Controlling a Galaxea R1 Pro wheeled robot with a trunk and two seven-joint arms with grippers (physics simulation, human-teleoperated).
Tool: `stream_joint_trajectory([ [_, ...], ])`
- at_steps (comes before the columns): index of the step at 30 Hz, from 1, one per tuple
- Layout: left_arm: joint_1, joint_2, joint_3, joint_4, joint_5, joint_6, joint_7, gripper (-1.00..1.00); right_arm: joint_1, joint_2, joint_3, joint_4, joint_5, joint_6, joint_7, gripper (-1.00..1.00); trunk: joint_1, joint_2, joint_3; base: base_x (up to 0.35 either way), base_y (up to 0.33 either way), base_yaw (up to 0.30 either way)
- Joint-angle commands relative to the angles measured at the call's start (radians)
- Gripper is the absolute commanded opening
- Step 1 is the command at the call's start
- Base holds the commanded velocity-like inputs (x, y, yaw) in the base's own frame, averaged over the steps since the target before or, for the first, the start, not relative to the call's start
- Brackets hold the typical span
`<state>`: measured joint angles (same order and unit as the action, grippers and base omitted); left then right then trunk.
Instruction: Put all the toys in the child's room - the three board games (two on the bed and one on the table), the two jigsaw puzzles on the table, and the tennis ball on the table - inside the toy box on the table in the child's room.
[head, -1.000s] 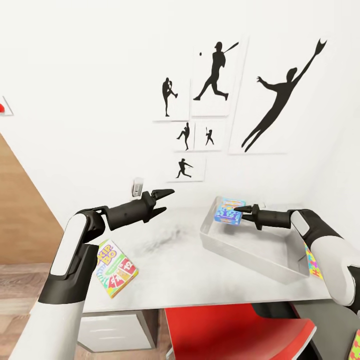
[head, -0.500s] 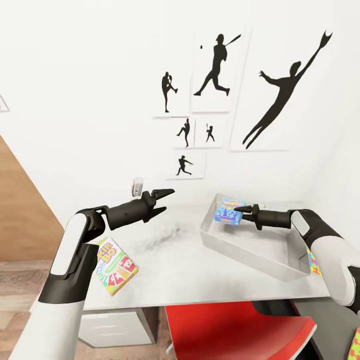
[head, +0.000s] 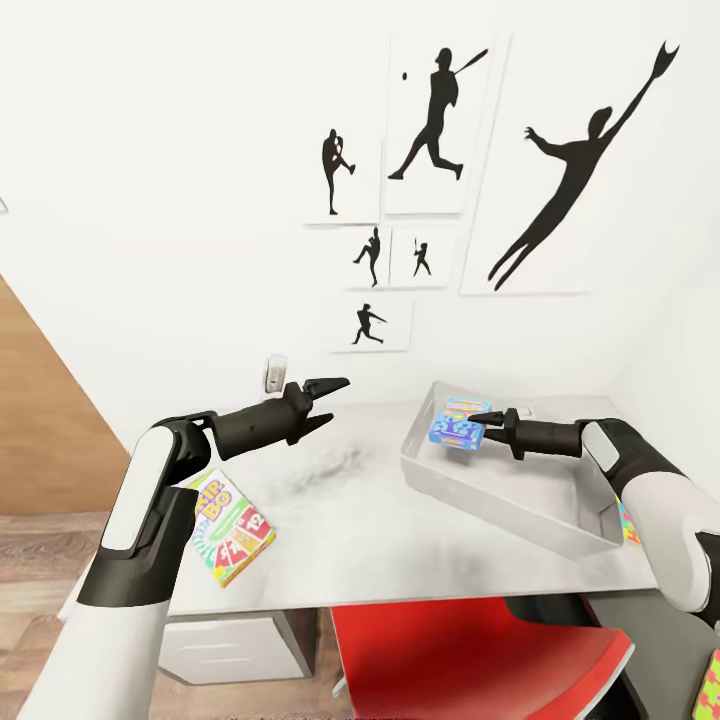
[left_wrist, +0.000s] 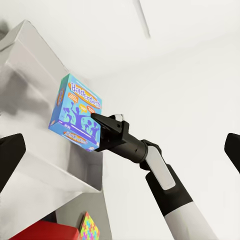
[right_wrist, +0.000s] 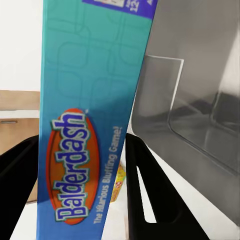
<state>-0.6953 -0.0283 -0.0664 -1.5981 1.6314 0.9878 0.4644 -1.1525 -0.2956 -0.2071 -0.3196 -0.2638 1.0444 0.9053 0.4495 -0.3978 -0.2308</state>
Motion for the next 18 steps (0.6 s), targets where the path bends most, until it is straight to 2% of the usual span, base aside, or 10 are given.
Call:
stream_joint_trajectory([
  [1,-0.001,-0.001,0.001,-0.001,0.01,0.002,0.011,1.0,-0.001,0.0,-0.006,0.001,0.008,0.003,0.007,-1.0,0.001,-0.002,-0.004,0.0,0.0,0.0],
  [18,-0.001,-0.001,0.0,0.001,0.01,0.002,0.011,1.0,-0.001,0.001,-0.006,0.001,0.008,0.003,0.007,-1.0,0.001,-0.002,-0.031,0.0,0.0,0.0],
])
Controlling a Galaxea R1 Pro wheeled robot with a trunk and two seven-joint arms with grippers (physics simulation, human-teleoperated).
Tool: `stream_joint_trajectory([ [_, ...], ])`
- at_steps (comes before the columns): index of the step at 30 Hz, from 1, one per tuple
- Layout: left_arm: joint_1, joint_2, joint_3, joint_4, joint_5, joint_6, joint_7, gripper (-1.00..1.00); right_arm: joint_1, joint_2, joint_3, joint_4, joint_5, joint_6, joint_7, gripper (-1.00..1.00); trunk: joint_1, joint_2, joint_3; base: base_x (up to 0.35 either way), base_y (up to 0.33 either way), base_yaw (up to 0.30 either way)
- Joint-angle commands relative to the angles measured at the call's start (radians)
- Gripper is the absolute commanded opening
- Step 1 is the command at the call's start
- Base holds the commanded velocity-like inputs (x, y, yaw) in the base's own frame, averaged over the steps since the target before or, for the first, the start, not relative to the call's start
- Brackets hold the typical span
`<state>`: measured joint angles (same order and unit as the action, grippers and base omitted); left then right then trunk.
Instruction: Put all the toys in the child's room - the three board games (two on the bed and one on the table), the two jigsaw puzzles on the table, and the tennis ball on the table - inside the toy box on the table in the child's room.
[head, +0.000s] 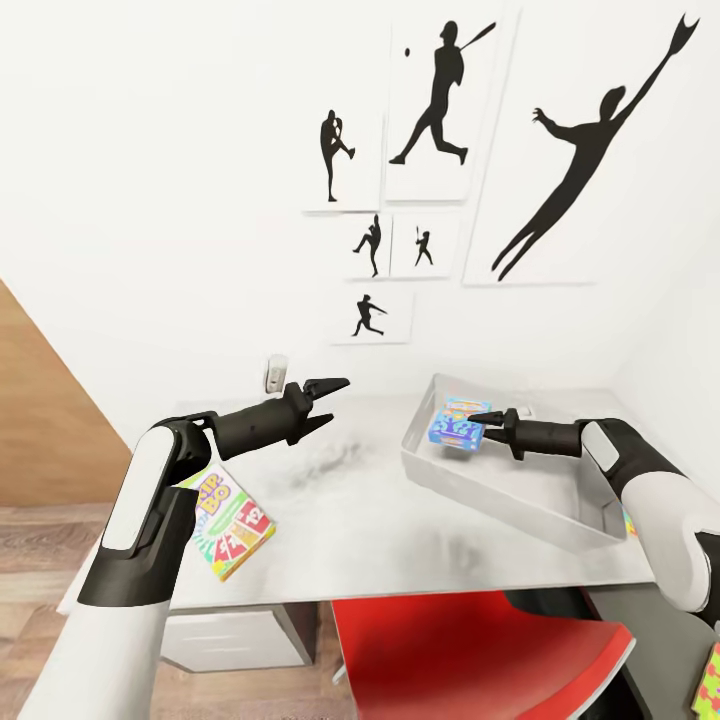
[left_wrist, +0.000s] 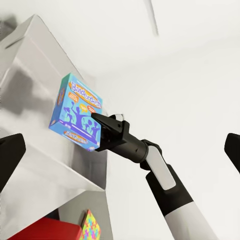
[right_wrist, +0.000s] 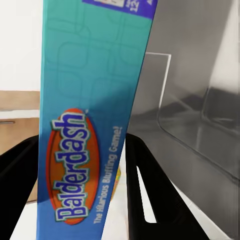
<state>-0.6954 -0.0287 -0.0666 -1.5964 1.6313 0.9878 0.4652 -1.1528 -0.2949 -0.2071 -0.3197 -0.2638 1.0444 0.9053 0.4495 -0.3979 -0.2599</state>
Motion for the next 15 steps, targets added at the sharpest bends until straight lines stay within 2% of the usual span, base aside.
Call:
stream_joint_trajectory([
  [1,-0.001,0.0,0.001,-0.001,0.01,0.002,0.01,1.0,-0.001,0.0,-0.006,0.001,0.008,0.003,0.007,-1.0,0.001,-0.002,-0.004,0.0,0.0,0.0],
  [15,-0.001,0.0,0.001,-0.001,0.01,0.002,0.009,1.0,-0.007,0.001,-0.008,-0.006,0.006,0.003,0.008,-1.0,0.001,-0.002,-0.014,0.0,0.0,0.0],
])
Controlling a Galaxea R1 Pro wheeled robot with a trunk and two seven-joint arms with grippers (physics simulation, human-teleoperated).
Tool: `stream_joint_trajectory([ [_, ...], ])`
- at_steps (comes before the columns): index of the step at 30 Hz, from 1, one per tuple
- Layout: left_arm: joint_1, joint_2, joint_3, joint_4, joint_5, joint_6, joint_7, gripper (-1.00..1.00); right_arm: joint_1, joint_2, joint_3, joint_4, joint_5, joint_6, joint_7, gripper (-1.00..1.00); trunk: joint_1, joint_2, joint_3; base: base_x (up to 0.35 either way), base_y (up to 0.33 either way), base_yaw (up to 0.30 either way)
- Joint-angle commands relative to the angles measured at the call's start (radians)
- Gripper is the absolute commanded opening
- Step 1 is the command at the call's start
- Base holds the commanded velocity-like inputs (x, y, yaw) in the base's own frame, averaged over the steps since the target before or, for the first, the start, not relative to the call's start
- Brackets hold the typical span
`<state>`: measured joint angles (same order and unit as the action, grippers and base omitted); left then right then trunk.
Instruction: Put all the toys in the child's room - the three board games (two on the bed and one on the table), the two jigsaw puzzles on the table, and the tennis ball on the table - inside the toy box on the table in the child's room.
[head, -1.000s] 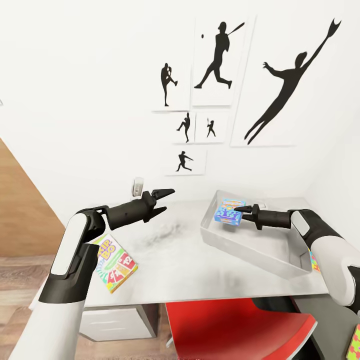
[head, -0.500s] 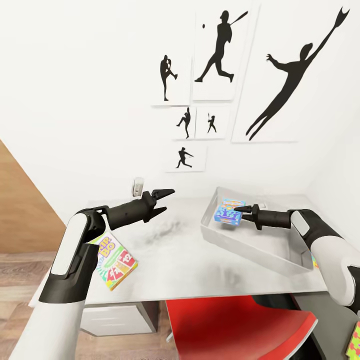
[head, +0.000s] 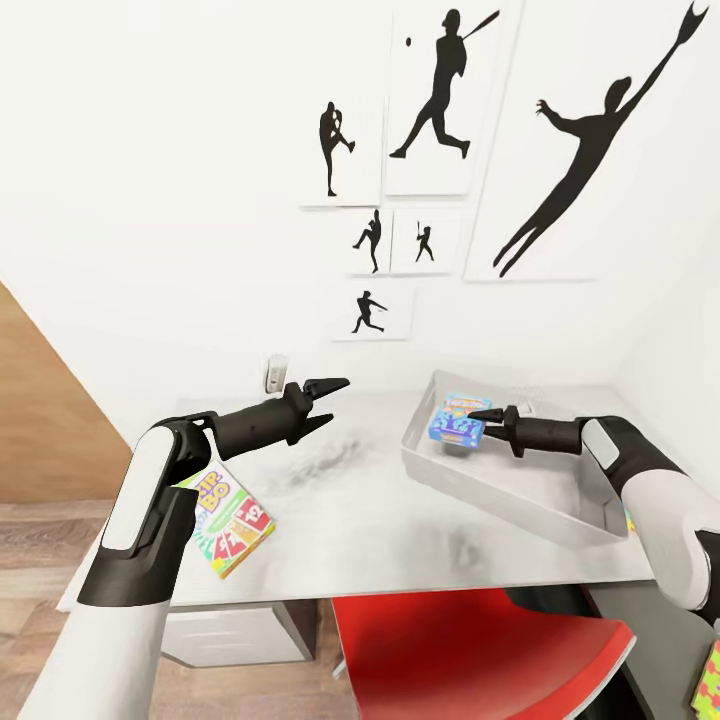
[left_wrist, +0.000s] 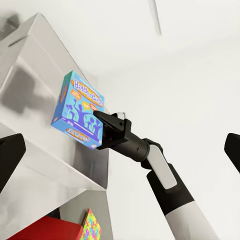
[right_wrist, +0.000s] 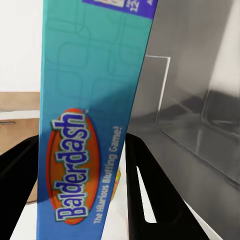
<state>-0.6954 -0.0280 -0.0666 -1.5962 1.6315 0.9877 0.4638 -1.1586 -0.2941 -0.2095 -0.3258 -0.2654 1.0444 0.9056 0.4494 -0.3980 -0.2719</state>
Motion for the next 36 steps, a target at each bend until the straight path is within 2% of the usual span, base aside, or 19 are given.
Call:
stream_joint_trajectory([
  [1,-0.001,-0.001,0.001,-0.001,0.01,0.002,0.01,1.0,-0.001,0.0,-0.006,0.0,0.008,0.003,0.007,-1.0,0.001,-0.002,-0.002,0.0,0.0,0.0],
  [36,-0.001,-0.001,0.001,-0.001,0.01,0.002,0.009,1.0,-0.003,0.007,-0.007,-0.004,0.006,0.003,0.008,-1.0,0.001,-0.002,-0.007,0.0,0.0,0.0],
])
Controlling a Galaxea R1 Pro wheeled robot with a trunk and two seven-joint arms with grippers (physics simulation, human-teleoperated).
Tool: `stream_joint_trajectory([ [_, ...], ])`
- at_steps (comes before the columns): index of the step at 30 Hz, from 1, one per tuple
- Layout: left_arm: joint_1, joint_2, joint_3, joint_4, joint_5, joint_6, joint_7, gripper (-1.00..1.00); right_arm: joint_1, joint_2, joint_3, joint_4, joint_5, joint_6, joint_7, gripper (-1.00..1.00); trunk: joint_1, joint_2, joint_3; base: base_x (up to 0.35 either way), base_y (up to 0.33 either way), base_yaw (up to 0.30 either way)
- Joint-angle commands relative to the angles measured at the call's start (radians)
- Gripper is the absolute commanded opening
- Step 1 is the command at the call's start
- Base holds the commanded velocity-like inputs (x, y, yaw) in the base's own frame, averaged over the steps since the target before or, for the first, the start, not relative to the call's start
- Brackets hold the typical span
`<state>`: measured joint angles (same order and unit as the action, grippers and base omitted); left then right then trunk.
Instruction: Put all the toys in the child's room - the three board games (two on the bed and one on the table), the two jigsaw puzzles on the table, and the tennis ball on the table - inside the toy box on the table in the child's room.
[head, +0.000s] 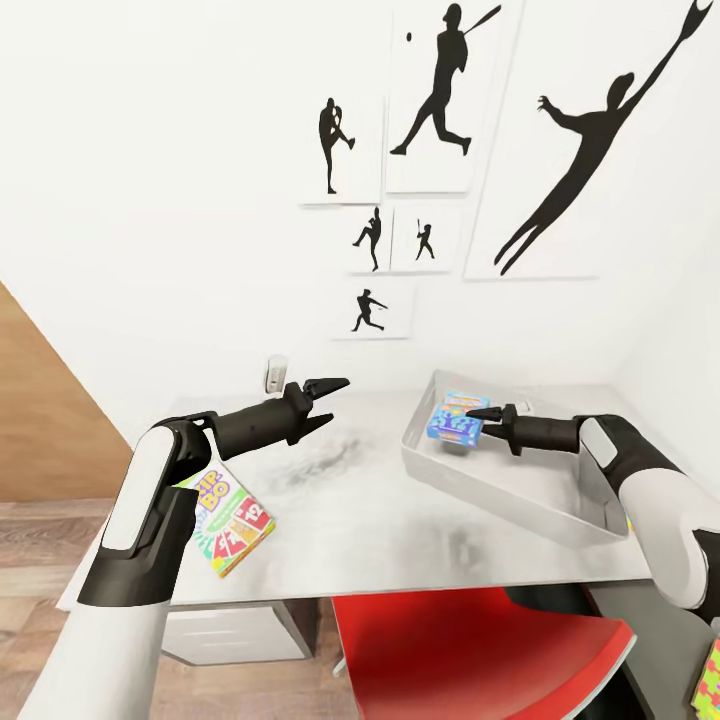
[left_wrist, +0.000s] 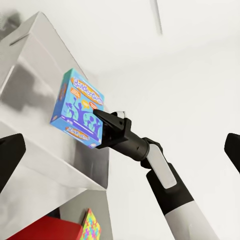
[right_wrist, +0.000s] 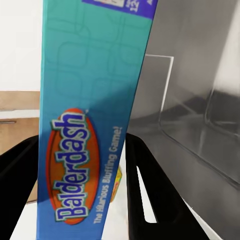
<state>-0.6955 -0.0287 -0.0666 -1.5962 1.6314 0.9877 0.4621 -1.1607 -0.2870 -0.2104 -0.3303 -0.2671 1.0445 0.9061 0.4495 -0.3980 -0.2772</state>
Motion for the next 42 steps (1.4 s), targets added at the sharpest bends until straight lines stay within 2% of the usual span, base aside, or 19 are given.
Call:
stream_joint_trajectory([
  [1,-0.001,0.0,0.001,-0.001,0.01,0.002,0.01,1.0,-0.001,0.0,-0.006,0.001,0.008,0.003,0.008,-1.0,0.001,-0.002,-0.003,0.0,0.0,0.0],
  [33,-0.001,0.0,0.001,-0.001,0.01,0.002,0.01,1.0,-0.003,0.006,-0.006,-0.002,0.009,0.003,0.008,-1.0,0.001,-0.002,-0.051,0.0,0.0,0.0],
  [42,-0.001,0.0,0.001,-0.001,0.01,0.002,0.01,1.0,-0.003,0.004,-0.007,-0.017,0.011,0.003,0.008,-1.0,0.001,-0.002,-0.058,0.0,0.0,0.0],
])
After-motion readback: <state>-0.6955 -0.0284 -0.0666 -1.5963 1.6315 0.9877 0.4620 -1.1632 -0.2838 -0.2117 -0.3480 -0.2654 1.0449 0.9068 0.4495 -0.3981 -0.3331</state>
